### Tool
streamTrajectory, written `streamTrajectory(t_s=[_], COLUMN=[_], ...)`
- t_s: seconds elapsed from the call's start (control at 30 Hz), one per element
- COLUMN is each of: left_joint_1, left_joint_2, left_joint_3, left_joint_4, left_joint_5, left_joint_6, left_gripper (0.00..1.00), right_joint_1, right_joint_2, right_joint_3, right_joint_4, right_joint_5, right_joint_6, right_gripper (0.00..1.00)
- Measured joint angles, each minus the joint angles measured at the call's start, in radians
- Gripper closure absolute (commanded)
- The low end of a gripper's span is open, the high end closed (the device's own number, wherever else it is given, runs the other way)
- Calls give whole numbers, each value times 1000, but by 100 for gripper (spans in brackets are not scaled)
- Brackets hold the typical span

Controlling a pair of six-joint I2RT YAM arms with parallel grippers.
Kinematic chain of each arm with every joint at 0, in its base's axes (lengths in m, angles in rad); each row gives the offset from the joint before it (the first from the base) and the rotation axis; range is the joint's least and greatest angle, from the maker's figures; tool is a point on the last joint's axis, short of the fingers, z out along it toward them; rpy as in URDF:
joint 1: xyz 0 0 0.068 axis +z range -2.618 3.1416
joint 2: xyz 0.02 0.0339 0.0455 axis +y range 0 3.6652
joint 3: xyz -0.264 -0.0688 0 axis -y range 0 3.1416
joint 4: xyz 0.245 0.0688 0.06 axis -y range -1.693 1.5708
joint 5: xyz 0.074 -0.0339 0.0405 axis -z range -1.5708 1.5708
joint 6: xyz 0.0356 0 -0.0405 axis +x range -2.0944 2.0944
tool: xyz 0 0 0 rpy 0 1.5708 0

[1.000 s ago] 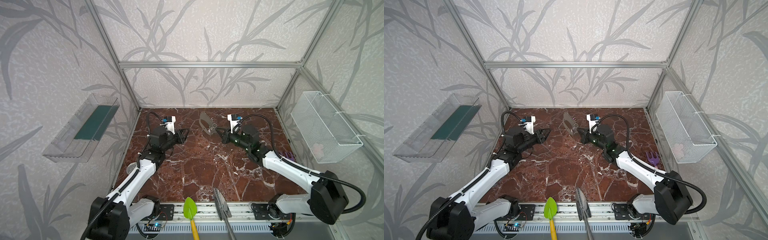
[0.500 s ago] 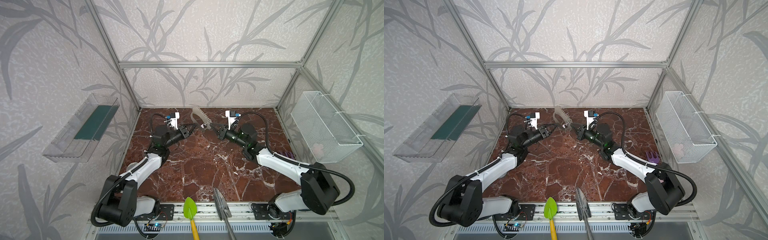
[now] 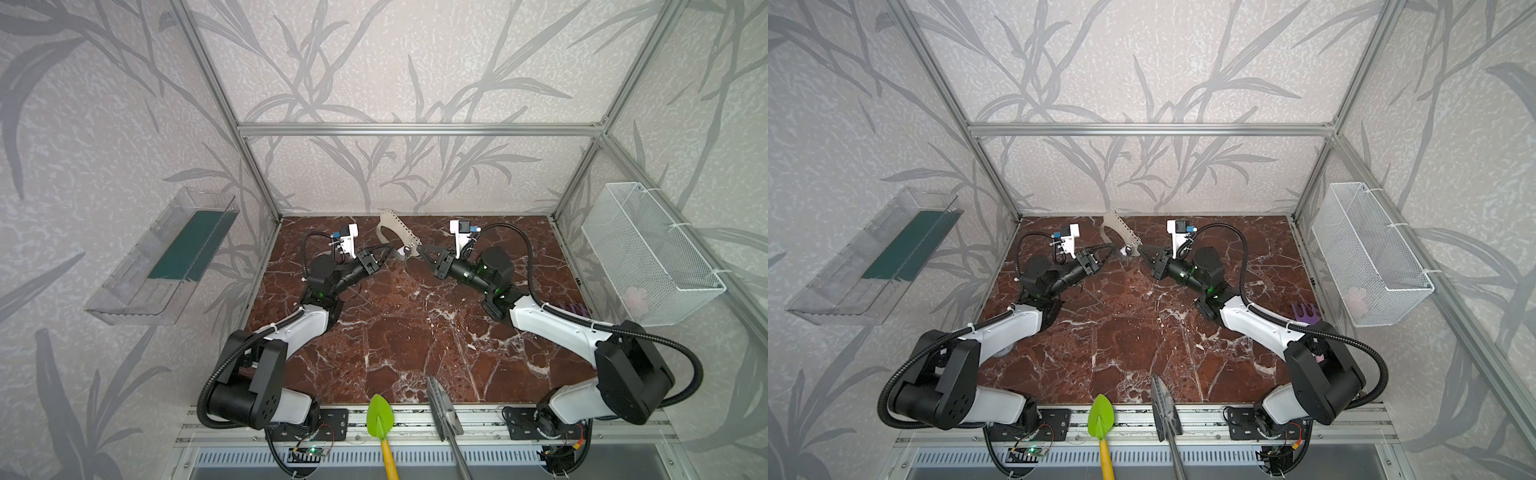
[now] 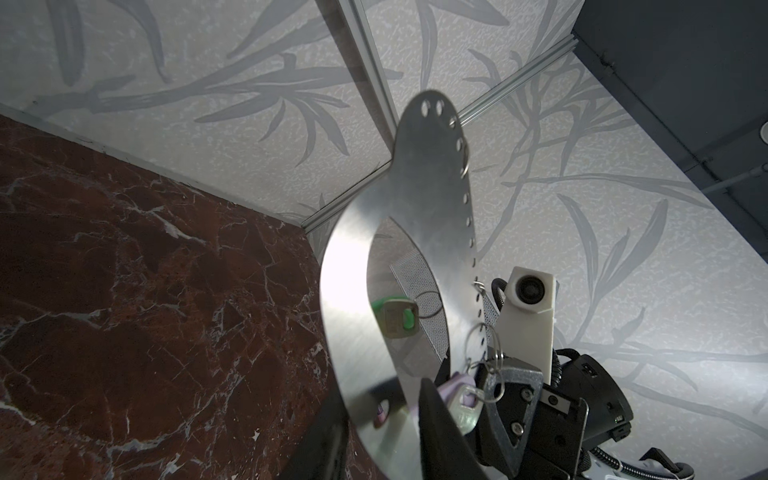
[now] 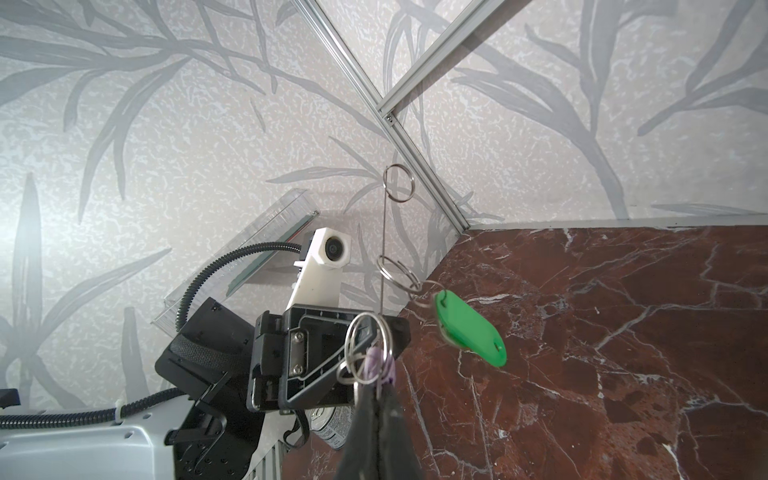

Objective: Put the keys on the keyring

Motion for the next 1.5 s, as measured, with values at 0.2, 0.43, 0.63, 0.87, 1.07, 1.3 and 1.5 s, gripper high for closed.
streamTrajectory(t_s=[0.2, 0.43, 0.63, 0.87, 1.07, 1.3, 1.5], left_joint_1=[6, 15, 18, 22, 23, 33, 30], left_joint_2=[5, 43, 79, 73, -4, -5, 157], left_joint_3=[-2, -2, -3, -1, 93, 624, 923], left_joint_4=[77, 220, 294, 254, -47, -1117, -1770], left_joint_5=[-11, -14, -6, 8, 27, -148, -475], left_joint_6=[-40, -107, -149, -139, -21, 552, 925], left_gripper=[91, 100, 100, 100, 100, 100, 100], right_joint_1=[0, -1, -2, -2, -3, -10, -41], right_joint_2=[18, 43, 43, 43, 45, 10, -62], right_joint_3=[0, 0, 0, 0, 0, -4, -3], right_joint_4=[57, 85, 78, 60, -19, -283, -518], right_joint_5=[-2, 0, 1, 6, 8, 36, 108], right_joint_6=[33, 82, 91, 87, 24, -127, -244], right_gripper=[100, 100, 100, 100, 67, 62, 61])
